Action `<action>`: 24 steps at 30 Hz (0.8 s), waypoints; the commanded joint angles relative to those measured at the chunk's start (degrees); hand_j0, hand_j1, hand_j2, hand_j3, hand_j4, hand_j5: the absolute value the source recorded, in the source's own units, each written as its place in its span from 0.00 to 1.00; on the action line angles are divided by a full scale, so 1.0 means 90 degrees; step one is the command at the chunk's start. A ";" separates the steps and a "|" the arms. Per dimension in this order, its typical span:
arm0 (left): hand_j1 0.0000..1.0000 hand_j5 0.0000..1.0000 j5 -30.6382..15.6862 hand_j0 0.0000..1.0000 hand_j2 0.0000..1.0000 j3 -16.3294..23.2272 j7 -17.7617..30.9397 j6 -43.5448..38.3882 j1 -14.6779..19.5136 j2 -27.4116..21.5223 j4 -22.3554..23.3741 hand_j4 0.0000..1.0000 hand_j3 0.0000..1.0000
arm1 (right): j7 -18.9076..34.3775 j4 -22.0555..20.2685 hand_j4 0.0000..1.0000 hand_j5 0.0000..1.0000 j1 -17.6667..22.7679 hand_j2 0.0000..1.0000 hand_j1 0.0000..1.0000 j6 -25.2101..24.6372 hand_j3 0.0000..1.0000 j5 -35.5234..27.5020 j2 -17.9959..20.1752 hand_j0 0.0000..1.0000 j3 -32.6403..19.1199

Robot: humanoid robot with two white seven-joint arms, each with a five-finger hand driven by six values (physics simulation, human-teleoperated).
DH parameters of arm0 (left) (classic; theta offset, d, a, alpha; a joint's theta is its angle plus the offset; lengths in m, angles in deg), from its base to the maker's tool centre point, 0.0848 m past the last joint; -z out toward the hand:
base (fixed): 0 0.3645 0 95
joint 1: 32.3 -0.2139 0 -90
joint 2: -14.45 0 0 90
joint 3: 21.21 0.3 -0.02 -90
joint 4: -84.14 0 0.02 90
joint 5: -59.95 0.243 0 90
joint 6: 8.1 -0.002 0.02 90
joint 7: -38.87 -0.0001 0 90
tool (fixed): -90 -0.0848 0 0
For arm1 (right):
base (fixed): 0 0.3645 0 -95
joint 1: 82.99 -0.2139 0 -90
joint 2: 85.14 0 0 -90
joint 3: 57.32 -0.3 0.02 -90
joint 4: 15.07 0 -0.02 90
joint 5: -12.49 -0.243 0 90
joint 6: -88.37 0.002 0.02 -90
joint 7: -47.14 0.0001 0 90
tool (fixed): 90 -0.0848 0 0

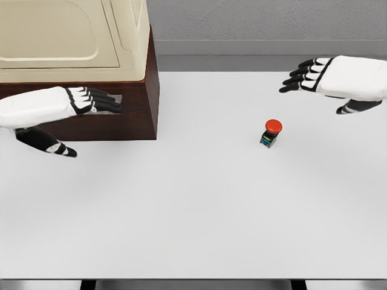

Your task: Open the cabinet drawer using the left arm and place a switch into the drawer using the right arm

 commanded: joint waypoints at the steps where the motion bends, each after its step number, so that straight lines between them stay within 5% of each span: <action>1: 1.00 1.00 -0.0408 1.00 1.00 0.0556 -0.0017 -0.0011 0.0039 -0.0364 0.0015 1.00 1.00 | -0.0003 0.0006 1.00 1.00 0.0000 1.00 1.00 -0.0017 1.00 0.0011 -0.0059 1.00 0.0116; 4: 1.00 1.00 -0.0603 1.00 1.00 0.1797 -0.0007 -0.0011 0.0595 -0.0794 0.0034 1.00 1.00 | -0.0003 0.0016 1.00 1.00 -0.0644 1.00 1.00 -0.0017 1.00 0.0011 -0.0185 1.00 0.1122; 5: 1.00 1.00 -0.0643 1.00 1.00 0.1875 0.0061 -0.0011 0.0752 -0.0736 -0.0005 1.00 1.00 | -0.0003 0.0016 1.00 1.00 -0.0684 1.00 1.00 -0.0017 1.00 0.0031 -0.0302 1.00 0.1210; 8: 1.00 1.00 -0.1247 1.00 1.00 0.1885 0.1418 -0.0011 0.0898 -0.0726 -0.0005 1.00 1.00 | -0.0003 0.0104 1.00 1.00 -0.0723 1.00 1.00 -0.0017 1.00 0.0109 -0.0439 1.00 0.1415; 11: 1.00 1.00 -0.1648 1.00 1.00 0.1934 0.1450 -0.0011 0.0938 -0.0726 -0.0005 1.00 1.00 | -0.0003 0.0573 1.00 1.00 -0.0889 1.00 1.00 -0.0017 1.00 0.0109 -0.0625 1.00 0.1562; 17: 1.00 1.00 -0.1648 1.00 1.00 0.1866 0.1450 -0.0424 0.1387 -0.0804 -0.0005 1.00 1.00 | -0.0003 0.1168 1.00 1.00 -0.1055 1.00 1.00 -0.0017 1.00 0.0236 -0.0869 1.00 0.1845; 20: 1.00 1.00 -0.1590 1.00 1.00 0.1866 0.1450 -0.1575 0.1563 -0.0755 -0.0005 1.00 1.00 | -0.0003 0.1354 1.00 1.00 -0.1055 1.00 1.00 -0.0017 1.00 0.0236 -0.0938 1.00 0.1845; 24: 1.00 1.00 -0.1600 1.00 1.00 0.1846 0.1450 -0.2005 0.1582 -0.0755 0.0054 1.00 1.00 | -0.0003 0.1529 1.00 1.00 -0.1113 1.00 1.00 -0.0017 1.00 0.0343 -0.0986 1.00 0.1874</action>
